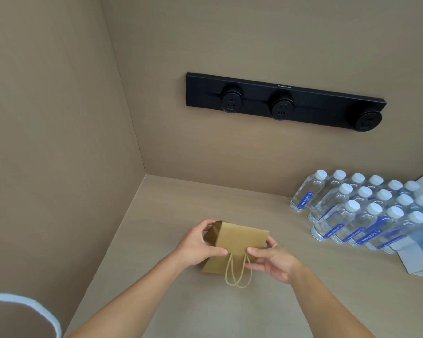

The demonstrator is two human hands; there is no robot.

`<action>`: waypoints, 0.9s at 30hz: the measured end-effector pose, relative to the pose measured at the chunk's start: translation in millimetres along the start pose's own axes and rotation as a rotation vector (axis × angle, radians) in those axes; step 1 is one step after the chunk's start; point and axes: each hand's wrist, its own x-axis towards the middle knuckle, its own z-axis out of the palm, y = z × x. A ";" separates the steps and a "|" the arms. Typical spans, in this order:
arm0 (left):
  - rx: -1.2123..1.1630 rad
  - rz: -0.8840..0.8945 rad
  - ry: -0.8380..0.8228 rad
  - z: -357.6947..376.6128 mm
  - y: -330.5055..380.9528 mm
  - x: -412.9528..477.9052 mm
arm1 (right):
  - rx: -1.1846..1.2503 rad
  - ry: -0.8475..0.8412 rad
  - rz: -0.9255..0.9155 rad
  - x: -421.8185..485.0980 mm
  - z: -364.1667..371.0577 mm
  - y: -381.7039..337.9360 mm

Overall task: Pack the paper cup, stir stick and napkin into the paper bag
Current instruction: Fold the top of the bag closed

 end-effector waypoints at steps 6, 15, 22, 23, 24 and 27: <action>0.007 0.094 -0.011 12.8 41.3 20.9 | -0.013 0.022 -0.049 -8.9 -20.5 -42.0; 0.068 0.168 0.038 13.0 121.0 68.5 | -0.030 0.040 -0.185 -10.3 -33.4 -131.8; 0.038 0.132 0.036 8.8 148.0 117.9 | -0.054 0.071 -0.216 11.9 -40.1 -178.1; 0.019 0.120 0.034 9.0 145.4 125.8 | -0.060 0.084 -0.218 18.7 -41.9 -179.8; 0.006 0.109 0.031 9.6 141.9 133.5 | -0.066 0.100 -0.221 26.4 -44.0 -180.5; 0.010 0.095 0.031 14.3 129.6 155.4 | -0.105 0.148 -0.225 49.2 -48.9 -177.3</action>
